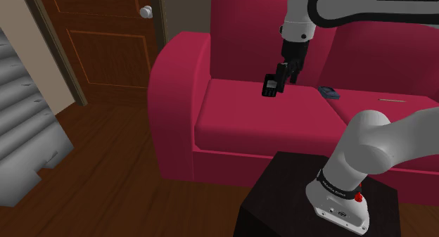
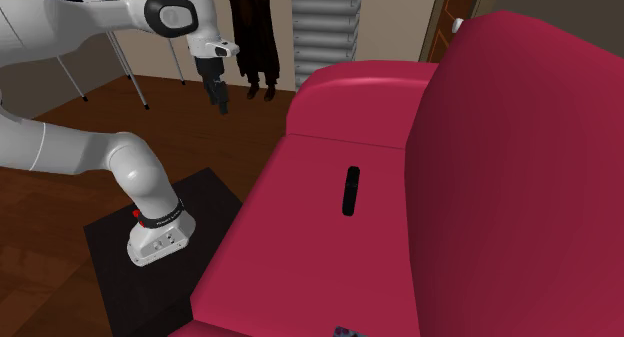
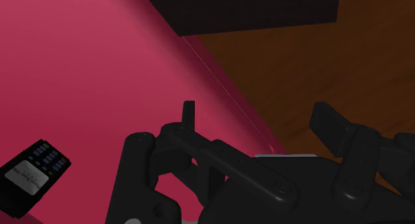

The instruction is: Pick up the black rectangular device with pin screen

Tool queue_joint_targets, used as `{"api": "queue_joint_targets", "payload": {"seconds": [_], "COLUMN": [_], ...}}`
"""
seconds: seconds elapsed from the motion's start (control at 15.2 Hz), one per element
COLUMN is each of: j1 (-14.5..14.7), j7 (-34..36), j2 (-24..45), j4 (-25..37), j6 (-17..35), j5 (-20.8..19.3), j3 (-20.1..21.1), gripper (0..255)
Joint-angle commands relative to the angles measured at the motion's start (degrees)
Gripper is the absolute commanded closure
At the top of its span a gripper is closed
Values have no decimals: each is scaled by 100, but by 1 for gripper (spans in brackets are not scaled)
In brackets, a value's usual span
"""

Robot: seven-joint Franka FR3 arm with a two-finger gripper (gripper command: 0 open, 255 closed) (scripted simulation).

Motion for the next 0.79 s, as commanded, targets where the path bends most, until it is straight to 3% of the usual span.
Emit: {"api": "queue_joint_targets", "payload": {"seconds": [0.0,0.73], "j1": [0,-344], "j7": [0,-1862], "j2": [0,747], "j4": [0,-15], "j6": [0,1103], "j5": [0,-975], "j3": [0,-1582], "gripper": [0,0]}}
